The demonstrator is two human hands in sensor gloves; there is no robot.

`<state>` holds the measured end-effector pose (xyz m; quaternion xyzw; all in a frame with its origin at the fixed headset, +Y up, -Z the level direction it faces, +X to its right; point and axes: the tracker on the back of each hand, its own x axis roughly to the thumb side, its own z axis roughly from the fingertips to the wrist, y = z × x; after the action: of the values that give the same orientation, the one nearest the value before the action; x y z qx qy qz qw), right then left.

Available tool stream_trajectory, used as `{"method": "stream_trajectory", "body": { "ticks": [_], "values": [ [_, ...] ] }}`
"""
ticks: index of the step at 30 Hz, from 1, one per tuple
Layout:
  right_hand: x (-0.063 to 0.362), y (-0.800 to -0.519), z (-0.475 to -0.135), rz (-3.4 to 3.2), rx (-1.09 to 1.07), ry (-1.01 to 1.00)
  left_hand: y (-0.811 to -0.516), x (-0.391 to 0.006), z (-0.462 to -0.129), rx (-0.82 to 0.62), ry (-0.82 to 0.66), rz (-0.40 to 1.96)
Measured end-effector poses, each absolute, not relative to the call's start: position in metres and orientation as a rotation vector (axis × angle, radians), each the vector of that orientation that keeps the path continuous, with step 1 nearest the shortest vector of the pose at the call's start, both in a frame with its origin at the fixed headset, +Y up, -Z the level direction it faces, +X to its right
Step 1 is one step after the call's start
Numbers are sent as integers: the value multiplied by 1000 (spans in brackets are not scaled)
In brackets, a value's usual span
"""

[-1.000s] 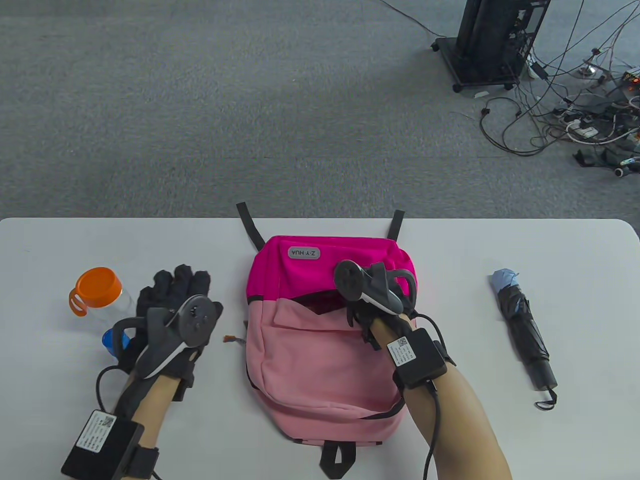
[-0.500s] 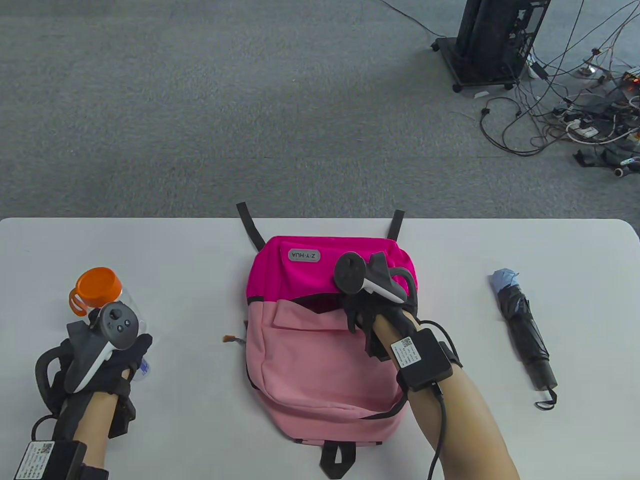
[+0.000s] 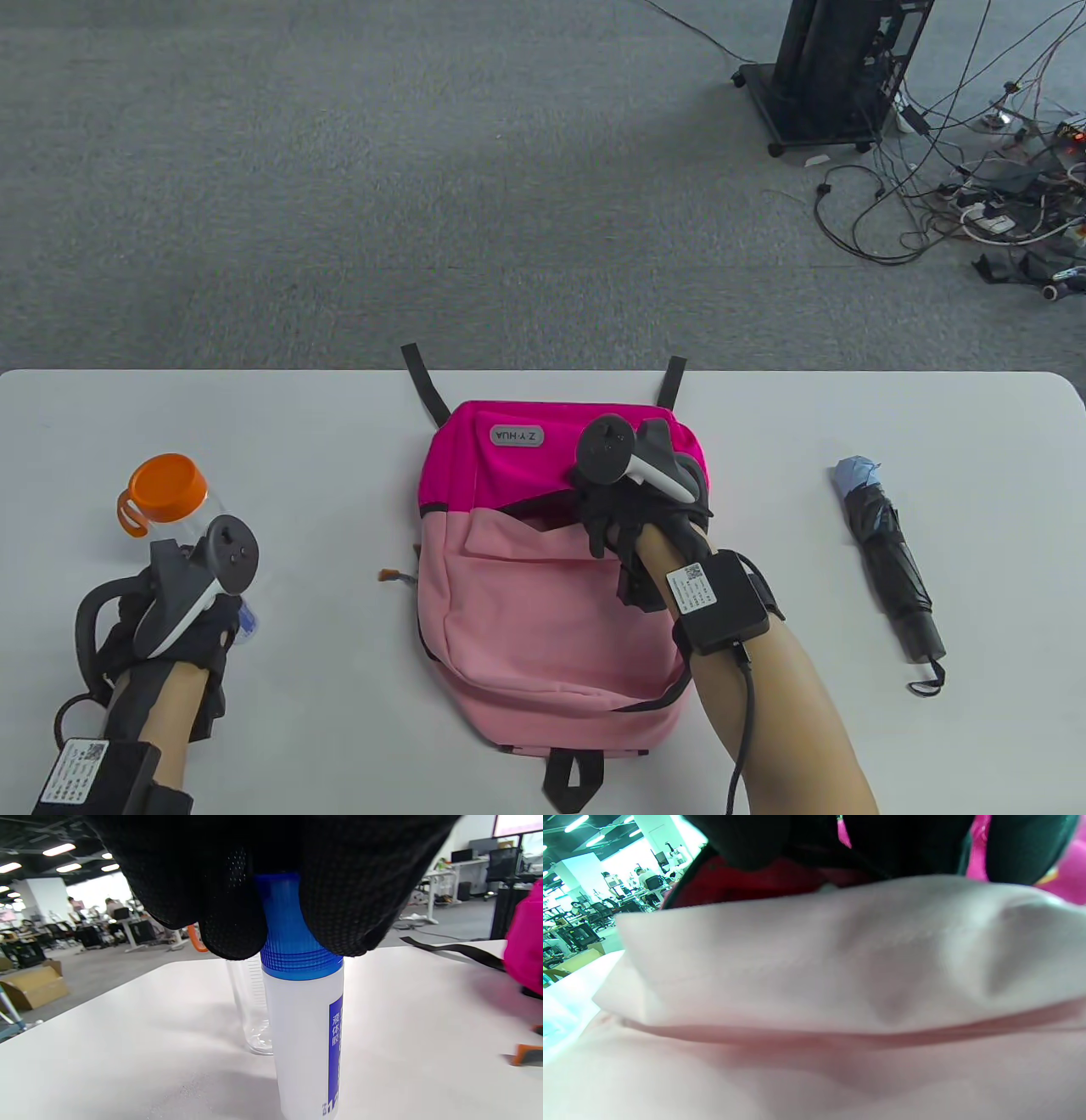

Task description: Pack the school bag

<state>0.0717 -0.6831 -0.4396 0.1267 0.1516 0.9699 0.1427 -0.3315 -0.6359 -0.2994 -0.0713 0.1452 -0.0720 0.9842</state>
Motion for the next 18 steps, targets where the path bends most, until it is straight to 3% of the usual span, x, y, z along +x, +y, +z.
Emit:
{"method": "stream_trajectory", "body": {
  "ticks": [5, 13, 18],
  "values": [
    [73, -683, -440, 2786, 368, 437, -610, -308, -288, -45, 187, -86],
    [73, -682, -441, 2770, 353, 457, -574, -261, -281, 295, -61, 11],
    [74, -682, -441, 2761, 352, 459, -563, -233, -286, 289, -185, 53]
  ]
}}
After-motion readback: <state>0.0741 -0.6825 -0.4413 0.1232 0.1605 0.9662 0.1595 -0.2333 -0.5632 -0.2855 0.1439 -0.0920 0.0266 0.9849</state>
